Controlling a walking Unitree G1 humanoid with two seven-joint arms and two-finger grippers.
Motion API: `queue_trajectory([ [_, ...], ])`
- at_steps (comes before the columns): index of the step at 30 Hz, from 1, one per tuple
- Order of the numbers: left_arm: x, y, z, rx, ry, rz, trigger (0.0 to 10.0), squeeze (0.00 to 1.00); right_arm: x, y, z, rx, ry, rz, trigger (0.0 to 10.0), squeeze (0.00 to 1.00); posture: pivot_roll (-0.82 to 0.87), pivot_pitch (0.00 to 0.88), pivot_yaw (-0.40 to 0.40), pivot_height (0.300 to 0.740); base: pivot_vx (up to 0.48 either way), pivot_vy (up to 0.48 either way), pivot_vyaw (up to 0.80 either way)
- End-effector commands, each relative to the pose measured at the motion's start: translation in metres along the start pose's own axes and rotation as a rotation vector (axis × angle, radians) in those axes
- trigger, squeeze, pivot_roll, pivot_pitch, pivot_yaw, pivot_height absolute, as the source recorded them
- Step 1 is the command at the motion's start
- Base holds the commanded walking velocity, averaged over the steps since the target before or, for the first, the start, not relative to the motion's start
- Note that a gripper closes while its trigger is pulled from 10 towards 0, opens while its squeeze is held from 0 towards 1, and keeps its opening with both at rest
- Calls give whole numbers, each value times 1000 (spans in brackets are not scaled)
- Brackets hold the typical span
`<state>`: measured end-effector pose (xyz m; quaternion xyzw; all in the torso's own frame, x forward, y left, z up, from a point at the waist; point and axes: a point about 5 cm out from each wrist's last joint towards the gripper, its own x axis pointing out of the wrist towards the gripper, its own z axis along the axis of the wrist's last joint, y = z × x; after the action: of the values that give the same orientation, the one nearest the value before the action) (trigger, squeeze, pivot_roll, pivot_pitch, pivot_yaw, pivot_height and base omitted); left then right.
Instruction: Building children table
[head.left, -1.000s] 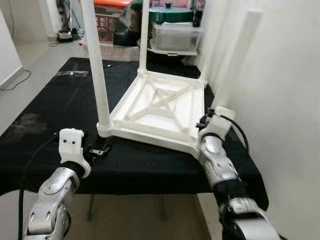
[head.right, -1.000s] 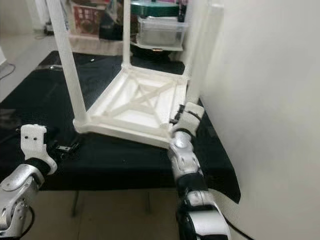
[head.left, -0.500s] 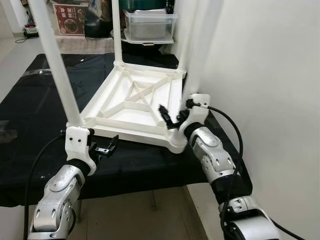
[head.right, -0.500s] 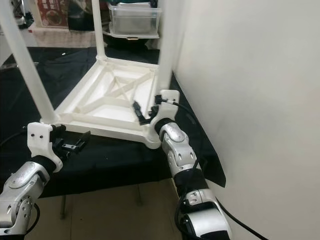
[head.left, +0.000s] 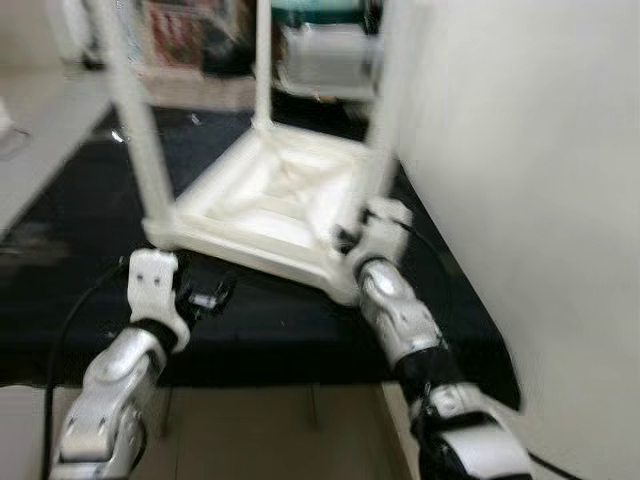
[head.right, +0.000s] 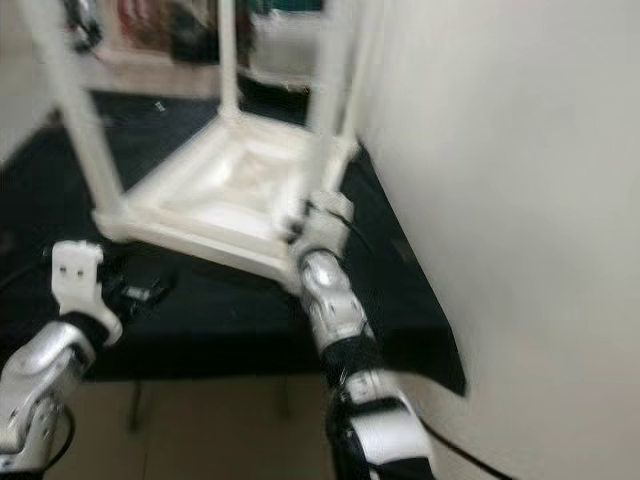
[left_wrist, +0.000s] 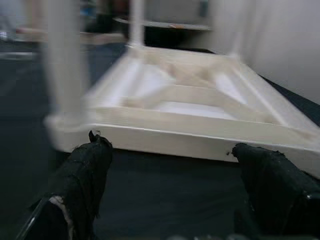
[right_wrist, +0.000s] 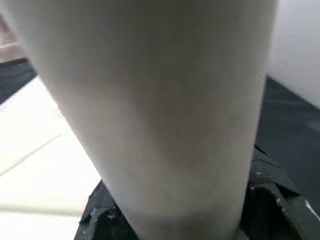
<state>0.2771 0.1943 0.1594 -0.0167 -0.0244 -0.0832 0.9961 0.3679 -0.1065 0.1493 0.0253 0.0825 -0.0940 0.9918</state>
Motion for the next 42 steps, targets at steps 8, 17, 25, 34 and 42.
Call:
queue_trajectory([
  [8,2,-5,1,-8,3,-28,10000,0,-12,25,0,-65,-23,340,10000,612,120,0,-123,740,0,0,0],
  [17,3,-6,0,-15,-4,-23,10000,0,-27,55,38,-24,-179,1032,10000,0,126,0,-136,740,0,0,0],
  [25,2,-7,1,-17,-10,-26,10000,0,5,35,3,-56,2,622,0,0,143,0,-143,740,0,0,0],
  [34,0,-7,2,-17,-8,-30,10000,0,6,-33,-31,-2,197,-213,0,0,126,0,-125,740,0,0,0],
  [42,2,-7,1,-18,-3,-41,10000,0,-6,21,-9,56,43,367,10000,1000,127,0,-128,740,0,0,0],
])
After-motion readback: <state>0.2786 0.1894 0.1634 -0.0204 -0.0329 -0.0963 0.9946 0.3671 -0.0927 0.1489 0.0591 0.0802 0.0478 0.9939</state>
